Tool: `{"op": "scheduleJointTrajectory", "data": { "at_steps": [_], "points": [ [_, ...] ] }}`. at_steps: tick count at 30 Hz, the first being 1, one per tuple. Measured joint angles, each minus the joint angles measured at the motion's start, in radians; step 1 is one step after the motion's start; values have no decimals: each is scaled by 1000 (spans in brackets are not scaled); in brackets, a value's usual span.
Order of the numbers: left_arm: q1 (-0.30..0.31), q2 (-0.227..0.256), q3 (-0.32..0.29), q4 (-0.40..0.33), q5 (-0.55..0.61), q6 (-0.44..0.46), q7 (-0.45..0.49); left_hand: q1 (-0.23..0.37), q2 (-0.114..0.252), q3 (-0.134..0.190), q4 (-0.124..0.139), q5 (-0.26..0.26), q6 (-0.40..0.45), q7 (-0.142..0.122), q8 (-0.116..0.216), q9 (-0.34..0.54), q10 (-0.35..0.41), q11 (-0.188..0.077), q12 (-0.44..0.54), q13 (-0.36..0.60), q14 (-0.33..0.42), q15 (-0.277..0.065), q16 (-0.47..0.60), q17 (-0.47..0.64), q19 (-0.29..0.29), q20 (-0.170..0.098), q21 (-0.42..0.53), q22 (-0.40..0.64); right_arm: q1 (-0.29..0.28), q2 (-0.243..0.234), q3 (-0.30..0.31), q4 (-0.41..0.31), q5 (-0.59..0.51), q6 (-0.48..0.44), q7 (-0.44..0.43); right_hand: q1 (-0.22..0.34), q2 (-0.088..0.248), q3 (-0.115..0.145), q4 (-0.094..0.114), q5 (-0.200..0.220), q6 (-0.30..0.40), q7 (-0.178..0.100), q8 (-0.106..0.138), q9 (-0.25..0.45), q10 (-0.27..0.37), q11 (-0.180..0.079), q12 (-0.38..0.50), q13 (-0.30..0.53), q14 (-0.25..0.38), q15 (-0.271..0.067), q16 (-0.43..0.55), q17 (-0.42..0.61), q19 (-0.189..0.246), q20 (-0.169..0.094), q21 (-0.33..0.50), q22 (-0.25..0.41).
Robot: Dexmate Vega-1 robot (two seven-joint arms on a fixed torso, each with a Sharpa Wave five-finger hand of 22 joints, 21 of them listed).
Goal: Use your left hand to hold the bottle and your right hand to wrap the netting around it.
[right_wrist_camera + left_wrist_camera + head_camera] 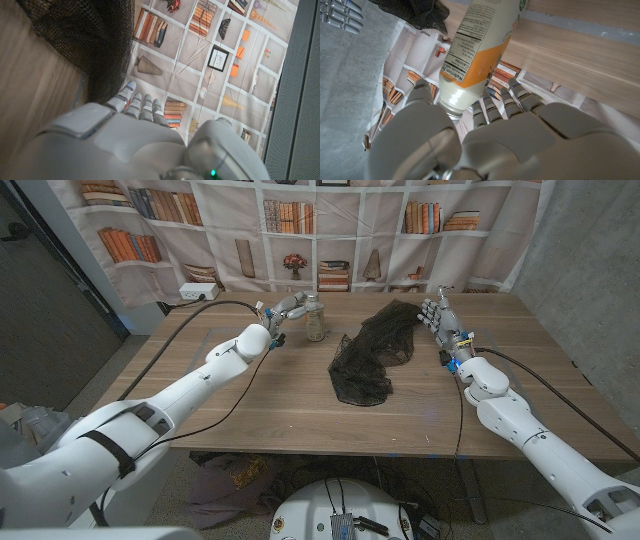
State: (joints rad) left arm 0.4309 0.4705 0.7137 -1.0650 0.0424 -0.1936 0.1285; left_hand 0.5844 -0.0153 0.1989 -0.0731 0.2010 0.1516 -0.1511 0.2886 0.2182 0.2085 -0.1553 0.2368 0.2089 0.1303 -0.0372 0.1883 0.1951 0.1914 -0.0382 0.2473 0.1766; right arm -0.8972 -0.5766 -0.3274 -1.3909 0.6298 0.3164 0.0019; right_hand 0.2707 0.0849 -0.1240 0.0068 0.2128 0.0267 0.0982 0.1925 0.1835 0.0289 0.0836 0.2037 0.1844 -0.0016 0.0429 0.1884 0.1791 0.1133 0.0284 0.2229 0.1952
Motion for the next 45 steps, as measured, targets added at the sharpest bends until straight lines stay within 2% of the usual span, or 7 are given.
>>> {"op": "scheduleJointTrajectory", "data": {
  "at_steps": [11,17,24,33,35,39,45],
  "points": [
    [-33,-31,19,74,-8,-34,-14,8,8,0,0,0,22,5,8,0,30,3,3,0,21,-2,6,-5,10,-1,0,0,-12,-6,7,-9,3,-2,-9,0,0,0,0,0,0,0,0,0,0,0,0,0,0,0,0,0,0,0,0,0],
    [-50,-46,28,108,-9,-51,-15,20,20,0,0,0,87,12,25,-5,154,-18,30,0,146,-2,36,-5,151,-3,30,7,-14,-7,9,-10,5,-3,-10,0,0,0,0,0,0,0,0,0,0,0,0,0,0,0,0,0,0,0,0,0],
    [-72,-64,42,148,3,-76,-2,32,43,1,-1,0,249,14,82,-9,254,-15,45,0,224,-5,38,-2,197,-4,45,17,-14,-7,10,-7,5,-3,-9,0,0,0,0,0,0,0,0,0,0,0,0,0,0,0,0,0,0,0,0,0],
    [-86,-87,50,183,9,-99,40,75,131,72,-6,-7,504,43,167,-19,446,8,98,12,364,-10,47,16,232,-6,59,21,-14,-7,13,-3,6,-1,-7,0,0,0,0,0,0,0,0,0,0,0,0,0,0,0,0,0,-4,4,0,0],
    [-86,-90,50,183,10,-99,52,76,153,101,6,-7,556,60,181,-19,490,16,111,19,391,-11,49,24,234,-8,62,21,-14,-7,14,-3,7,-1,-7,0,0,0,0,0,0,0,0,0,0,0,0,0,0,0,0,0,-4,4,0,0],
    [-76,-102,43,180,10,-88,95,76,153,175,64,-7,584,77,207,-13,547,32,130,33,431,-16,56,41,250,-10,78,26,-14,-8,15,-3,7,0,-7,0,0,0,0,0,0,0,0,0,0,0,0,0,0,0,0,0,-4,4,-1,0],
    [-67,-109,37,171,3,-60,135,76,153,178,68,8,603,82,219,20,563,12,148,52,455,-18,60,60,257,-6,97,36,-14,-10,17,-3,7,0,-8,0,0,0,0,0,0,0,0,0,0,0,0,0,0,0,0,0,-11,4,-6,0]
  ]
}}
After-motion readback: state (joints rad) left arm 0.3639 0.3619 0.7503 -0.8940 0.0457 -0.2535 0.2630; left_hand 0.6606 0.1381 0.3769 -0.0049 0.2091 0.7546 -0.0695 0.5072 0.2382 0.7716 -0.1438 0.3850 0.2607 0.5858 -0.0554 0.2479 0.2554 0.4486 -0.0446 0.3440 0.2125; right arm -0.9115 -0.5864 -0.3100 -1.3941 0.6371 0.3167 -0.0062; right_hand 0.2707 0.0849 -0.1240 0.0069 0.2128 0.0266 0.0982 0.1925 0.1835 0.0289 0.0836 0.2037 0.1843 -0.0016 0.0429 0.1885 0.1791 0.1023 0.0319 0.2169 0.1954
